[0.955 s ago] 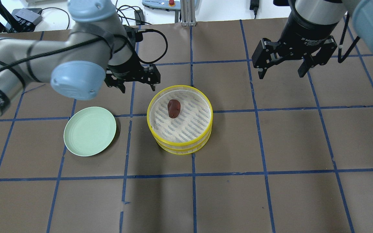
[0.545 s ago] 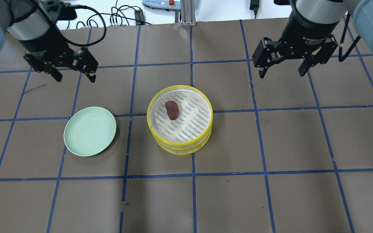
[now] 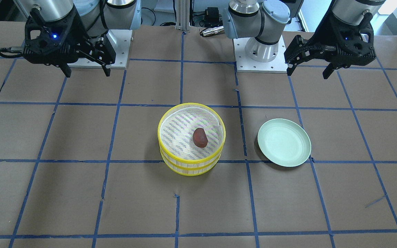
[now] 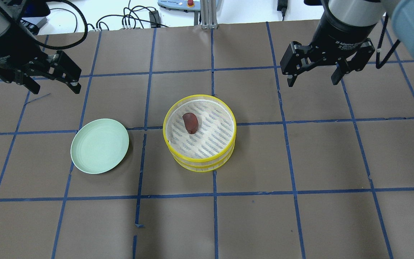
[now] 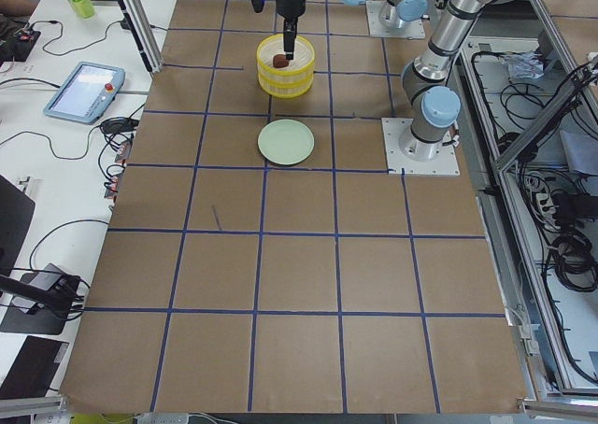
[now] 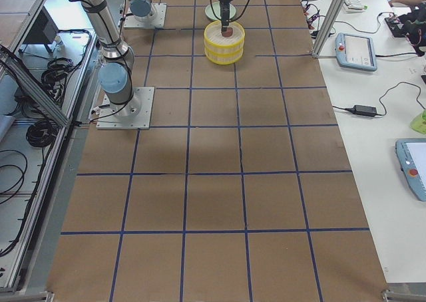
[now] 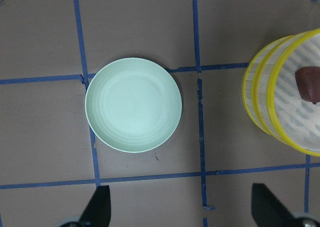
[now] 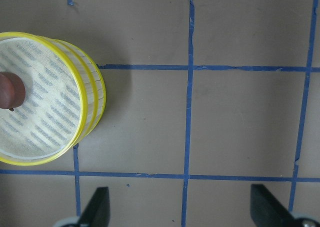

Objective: Stack buns with steamer

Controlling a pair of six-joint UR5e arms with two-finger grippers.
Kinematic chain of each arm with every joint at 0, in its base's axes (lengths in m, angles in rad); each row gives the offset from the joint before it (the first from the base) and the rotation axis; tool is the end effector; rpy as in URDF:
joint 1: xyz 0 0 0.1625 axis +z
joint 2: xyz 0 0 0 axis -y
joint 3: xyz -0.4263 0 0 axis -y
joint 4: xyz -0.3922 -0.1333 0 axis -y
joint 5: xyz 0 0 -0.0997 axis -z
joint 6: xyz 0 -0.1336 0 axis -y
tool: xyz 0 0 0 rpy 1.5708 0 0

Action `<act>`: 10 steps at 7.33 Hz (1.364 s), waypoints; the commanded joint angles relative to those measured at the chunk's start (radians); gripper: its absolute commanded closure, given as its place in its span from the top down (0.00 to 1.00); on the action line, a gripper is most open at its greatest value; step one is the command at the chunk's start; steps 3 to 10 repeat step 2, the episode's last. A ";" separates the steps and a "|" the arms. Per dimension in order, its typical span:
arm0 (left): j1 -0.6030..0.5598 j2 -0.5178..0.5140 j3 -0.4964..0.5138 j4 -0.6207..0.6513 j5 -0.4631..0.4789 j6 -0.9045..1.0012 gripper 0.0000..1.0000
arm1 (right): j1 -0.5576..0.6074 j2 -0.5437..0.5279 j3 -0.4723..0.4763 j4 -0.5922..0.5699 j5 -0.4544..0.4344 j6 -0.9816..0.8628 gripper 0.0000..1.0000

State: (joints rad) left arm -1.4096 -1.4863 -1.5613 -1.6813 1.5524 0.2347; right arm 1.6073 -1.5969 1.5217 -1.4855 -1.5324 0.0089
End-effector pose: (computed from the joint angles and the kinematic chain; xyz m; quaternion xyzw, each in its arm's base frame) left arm -0.0615 -0.4679 0.4889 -0.0367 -0.9993 -0.0063 0.0106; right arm 0.1558 -0.4729 0.4836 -0.0137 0.9997 0.0055 0.0191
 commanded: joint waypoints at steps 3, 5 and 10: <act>-0.015 -0.017 0.001 0.015 -0.003 0.021 1.00 | 0.003 0.000 0.000 -0.001 -0.002 -0.004 1.00; -0.015 -0.017 0.001 0.015 -0.003 0.021 1.00 | 0.003 0.000 0.000 -0.001 -0.002 -0.004 1.00; -0.015 -0.017 0.001 0.015 -0.003 0.021 1.00 | 0.003 0.000 0.000 -0.001 -0.002 -0.004 1.00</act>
